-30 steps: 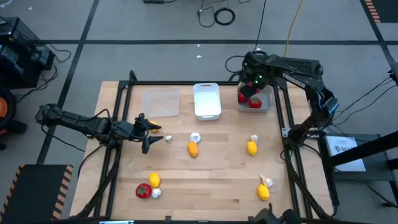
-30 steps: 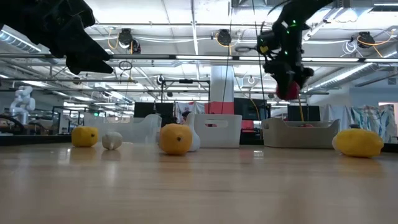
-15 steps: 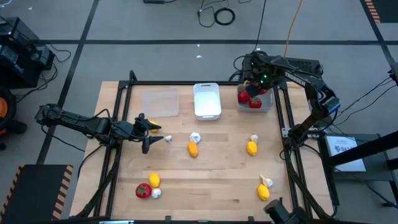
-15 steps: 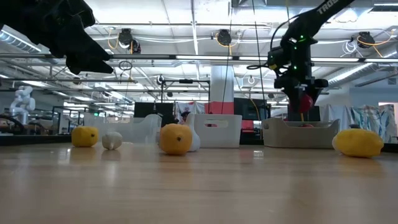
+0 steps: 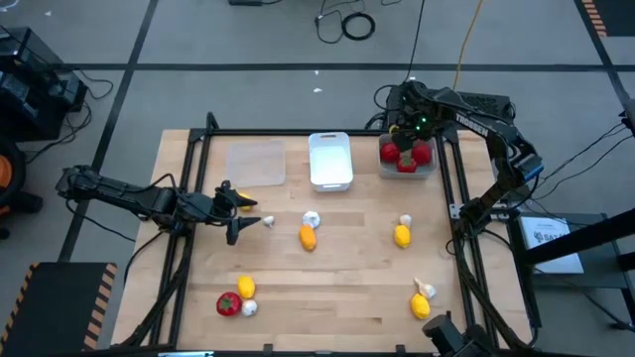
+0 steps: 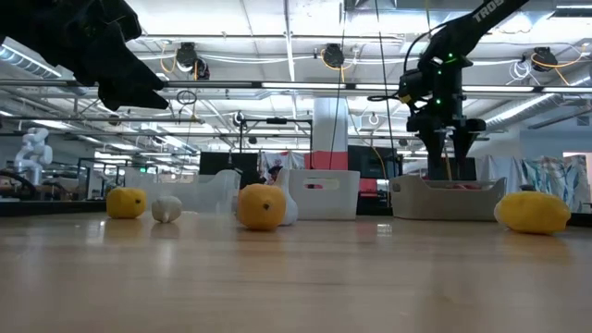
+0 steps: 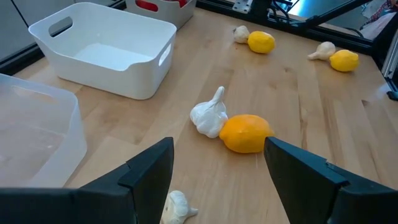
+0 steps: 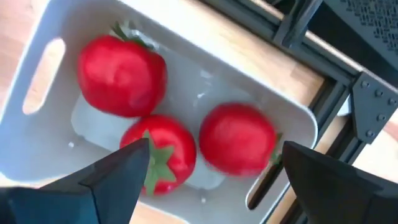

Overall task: Sort produce into baskets
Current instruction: Put the tomato into the gray bin, then put the red tomato into the gray bin

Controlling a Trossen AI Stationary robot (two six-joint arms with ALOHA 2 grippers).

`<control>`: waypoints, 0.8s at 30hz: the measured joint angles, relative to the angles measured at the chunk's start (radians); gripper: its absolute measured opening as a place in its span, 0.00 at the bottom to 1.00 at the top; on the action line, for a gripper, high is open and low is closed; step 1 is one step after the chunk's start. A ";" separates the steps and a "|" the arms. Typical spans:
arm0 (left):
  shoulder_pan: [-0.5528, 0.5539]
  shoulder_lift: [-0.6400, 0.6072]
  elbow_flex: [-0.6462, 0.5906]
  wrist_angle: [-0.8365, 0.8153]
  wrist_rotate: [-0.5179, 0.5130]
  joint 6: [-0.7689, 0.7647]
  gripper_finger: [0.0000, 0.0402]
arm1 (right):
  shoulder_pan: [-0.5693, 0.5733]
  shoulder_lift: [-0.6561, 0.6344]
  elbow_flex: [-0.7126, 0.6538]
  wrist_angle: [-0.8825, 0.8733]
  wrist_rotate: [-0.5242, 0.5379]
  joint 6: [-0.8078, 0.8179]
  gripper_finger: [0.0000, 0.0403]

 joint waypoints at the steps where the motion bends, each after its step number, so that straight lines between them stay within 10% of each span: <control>1: 0.000 0.000 0.000 0.000 0.000 0.000 0.64 | 0.000 0.000 0.000 0.008 0.000 -0.008 0.88; 11: 0.000 0.000 0.000 0.000 0.000 0.012 0.64 | 0.071 0.000 0.057 0.017 -0.288 -0.089 0.88; 24: 0.000 0.000 0.000 0.017 0.007 0.025 0.64 | 0.471 -0.002 0.174 0.092 -0.303 -0.027 0.88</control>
